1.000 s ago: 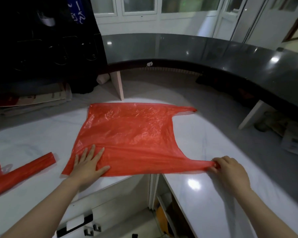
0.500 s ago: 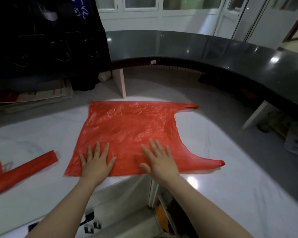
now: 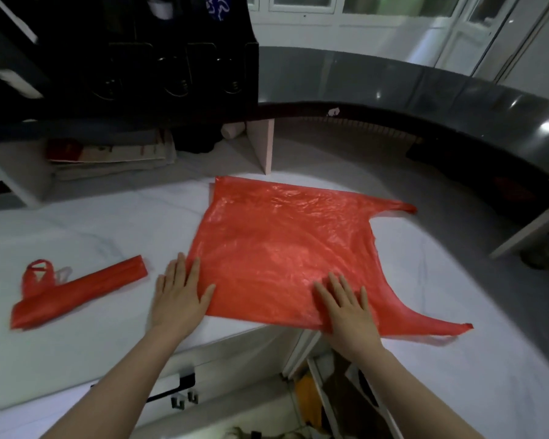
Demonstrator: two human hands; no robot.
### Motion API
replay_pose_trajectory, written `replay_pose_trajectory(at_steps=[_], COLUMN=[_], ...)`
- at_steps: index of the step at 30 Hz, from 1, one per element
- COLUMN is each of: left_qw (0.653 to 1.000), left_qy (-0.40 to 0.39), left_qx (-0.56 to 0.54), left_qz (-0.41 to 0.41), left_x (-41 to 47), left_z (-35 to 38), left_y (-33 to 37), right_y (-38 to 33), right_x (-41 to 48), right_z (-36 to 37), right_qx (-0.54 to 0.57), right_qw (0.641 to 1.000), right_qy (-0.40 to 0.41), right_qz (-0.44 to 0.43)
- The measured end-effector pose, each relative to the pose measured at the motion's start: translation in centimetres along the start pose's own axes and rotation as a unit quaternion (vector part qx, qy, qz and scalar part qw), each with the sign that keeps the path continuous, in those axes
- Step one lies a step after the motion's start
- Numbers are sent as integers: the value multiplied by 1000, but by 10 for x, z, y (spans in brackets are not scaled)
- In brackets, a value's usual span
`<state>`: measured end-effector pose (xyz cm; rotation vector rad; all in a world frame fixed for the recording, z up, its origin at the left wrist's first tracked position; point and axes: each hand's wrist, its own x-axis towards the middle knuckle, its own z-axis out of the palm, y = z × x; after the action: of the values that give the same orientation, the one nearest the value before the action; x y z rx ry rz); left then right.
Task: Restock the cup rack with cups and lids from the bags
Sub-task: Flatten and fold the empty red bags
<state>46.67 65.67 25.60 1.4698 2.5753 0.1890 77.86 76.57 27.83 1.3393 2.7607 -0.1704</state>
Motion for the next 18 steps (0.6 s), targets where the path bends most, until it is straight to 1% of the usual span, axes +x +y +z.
replay_pose_trajectory(at_steps=[2,4,7,9,11,13,14,15,16,18], left_qw=[998,991,969,958,950,935,931,930,928,910], left_qy=[16,11,-17,-18,22,93,131,149,146,113], left_qx=[-21,-38,-42,-43,-56,-103,-139,-194,-264,-386], left_qz=[48,127,244,283,307,325,312,276,220,102], left_x=[-5,-9,-16,-19,-21,-21,-20,-20,-19,-13], left_z=[0,-1,-5,-8,-14,-18,-20,-23,-28,-37], left_y=[-4,-11,-19,-22,-22,-22,-20,-18,-15,-10], right_y=[-2,5,14,20,24,27,28,29,31,31], right_x=[-13,-25,-31,-32,-32,-31,-30,-29,-27,-26], right_z=[-5,-4,-12,-19,-27,-33,-35,-37,-38,-37], right_qx=[16,11,6,7,12,10,5,1,0,22], right_qw=[997,986,972,965,963,960,957,953,946,927], right_qy=[76,161,233,261,269,278,287,301,320,364], right_qz=[-16,-40,-40,-28,-4,17,25,36,52,93])
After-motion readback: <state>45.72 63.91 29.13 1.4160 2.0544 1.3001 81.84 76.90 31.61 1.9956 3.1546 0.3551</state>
